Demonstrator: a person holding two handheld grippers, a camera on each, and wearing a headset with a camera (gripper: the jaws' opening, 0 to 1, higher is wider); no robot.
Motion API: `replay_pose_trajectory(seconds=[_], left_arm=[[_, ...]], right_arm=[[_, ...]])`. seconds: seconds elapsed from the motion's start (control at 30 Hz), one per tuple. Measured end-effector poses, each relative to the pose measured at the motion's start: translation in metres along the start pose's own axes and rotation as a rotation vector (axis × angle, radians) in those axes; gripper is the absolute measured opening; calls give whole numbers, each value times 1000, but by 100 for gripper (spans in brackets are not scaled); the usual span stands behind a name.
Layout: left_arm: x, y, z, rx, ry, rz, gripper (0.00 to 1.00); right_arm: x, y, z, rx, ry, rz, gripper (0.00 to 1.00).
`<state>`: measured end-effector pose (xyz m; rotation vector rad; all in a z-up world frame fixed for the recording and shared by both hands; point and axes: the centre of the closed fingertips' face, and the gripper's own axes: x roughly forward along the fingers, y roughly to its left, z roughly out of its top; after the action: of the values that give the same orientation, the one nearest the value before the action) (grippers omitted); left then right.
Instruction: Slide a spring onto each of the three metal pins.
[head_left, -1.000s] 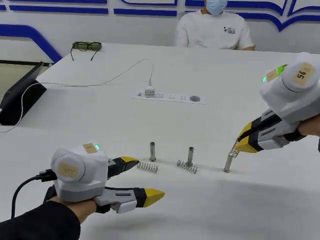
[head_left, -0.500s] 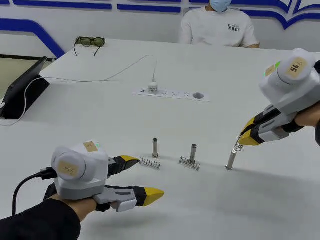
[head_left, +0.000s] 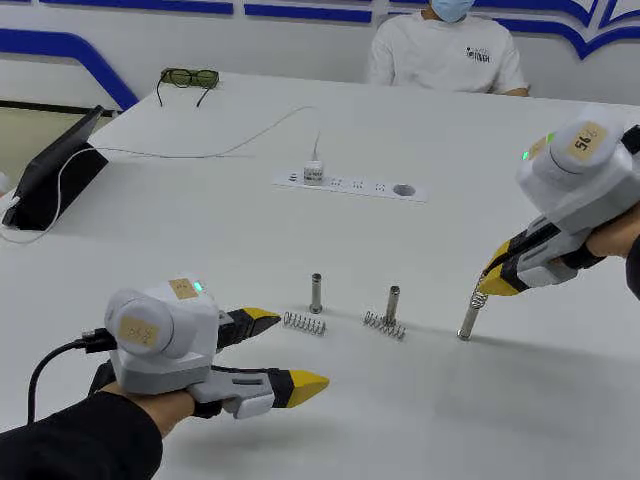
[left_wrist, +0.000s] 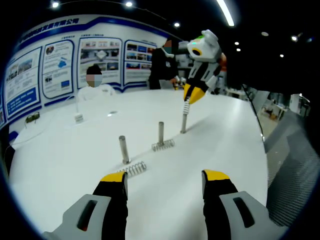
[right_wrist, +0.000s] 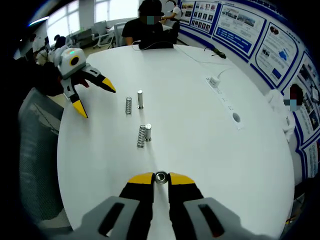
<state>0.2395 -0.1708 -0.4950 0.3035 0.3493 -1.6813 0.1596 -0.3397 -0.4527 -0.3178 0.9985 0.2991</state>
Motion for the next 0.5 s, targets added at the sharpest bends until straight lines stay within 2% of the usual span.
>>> replay_pose_trajectory(seconds=[0.5], left_arm=[[1,-1,-1,2,4,-7,61]], right_arm=[[17,1,-9,21,35,30,12]])
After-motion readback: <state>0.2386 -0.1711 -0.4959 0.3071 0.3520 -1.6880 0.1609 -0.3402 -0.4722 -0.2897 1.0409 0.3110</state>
